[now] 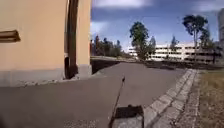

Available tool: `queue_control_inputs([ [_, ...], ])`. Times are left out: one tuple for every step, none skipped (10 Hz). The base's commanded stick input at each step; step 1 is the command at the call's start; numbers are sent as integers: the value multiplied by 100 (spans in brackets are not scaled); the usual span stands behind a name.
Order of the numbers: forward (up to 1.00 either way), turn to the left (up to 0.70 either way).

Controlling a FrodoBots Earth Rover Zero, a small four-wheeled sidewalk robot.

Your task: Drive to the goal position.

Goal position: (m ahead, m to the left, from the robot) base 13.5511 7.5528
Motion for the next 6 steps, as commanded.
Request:
queue_control_inputs([
  [70, 0],
  [70, 0],
  [70, 0],
  [70, 0],
  [70, 0],
  [70, 0],
])
